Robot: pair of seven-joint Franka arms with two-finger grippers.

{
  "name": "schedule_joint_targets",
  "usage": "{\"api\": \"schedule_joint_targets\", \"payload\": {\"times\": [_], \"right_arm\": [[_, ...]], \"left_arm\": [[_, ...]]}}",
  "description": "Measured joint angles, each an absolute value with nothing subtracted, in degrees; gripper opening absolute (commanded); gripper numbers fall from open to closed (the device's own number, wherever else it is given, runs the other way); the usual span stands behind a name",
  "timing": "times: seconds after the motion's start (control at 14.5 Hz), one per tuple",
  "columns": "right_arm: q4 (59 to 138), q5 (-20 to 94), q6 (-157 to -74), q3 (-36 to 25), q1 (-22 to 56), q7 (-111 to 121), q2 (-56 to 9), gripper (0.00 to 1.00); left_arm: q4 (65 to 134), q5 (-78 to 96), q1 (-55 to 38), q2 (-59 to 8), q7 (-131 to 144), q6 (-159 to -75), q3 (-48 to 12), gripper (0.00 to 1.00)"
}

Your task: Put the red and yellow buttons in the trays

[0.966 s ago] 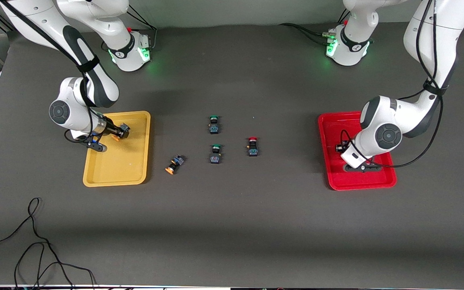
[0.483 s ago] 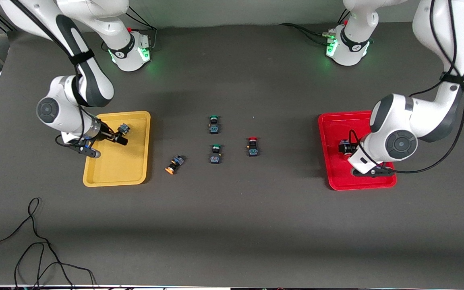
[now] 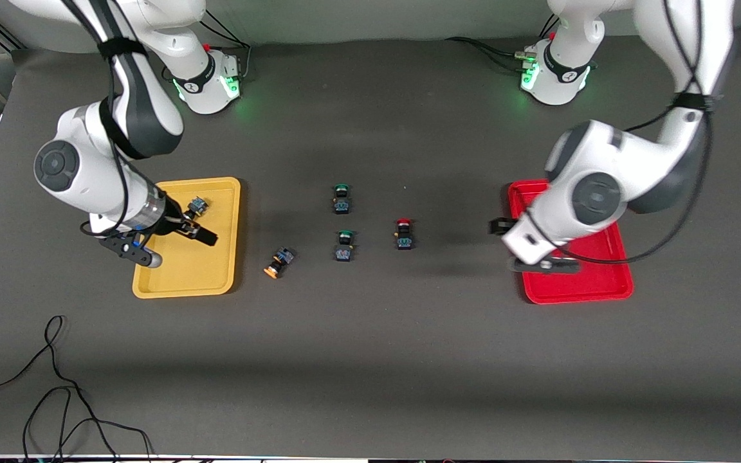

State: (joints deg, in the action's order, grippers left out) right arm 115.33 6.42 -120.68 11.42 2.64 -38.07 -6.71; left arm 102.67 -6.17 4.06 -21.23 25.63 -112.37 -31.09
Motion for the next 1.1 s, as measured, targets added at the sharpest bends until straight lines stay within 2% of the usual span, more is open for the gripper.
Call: {"api": "schedule_joint_targets", "payload": {"times": [0.34, 0.55, 0.83, 1.1], "right_arm": [[109.4, 3.8, -122.6, 19.0, 5.0, -52.3, -13.9, 1.00], [109.2, -2.2, -127.5, 20.3, 5.6, -57.5, -20.3, 1.00], [110.8, -6.9, -134.7, 20.5, 5.7, -60.7, -27.9, 1.00], [114.4, -7.7, -139.8, 20.1, 5.6, -61.0, -31.3, 1.00]], "left_arm": [[101.3, -6.2, -8.3, -27.0, 40.6, -122.7, -31.3, 1.00], [101.3, -8.0, -13.6, -30.9, 48.5, -127.7, -31.1, 1.00], [101.3, -16.8, -15.8, -37.8, 59.9, -133.1, -30.6, 0.98], [101.0, -18.7, -16.1, -40.9, 61.9, -135.1, -29.4, 0.63]]}}
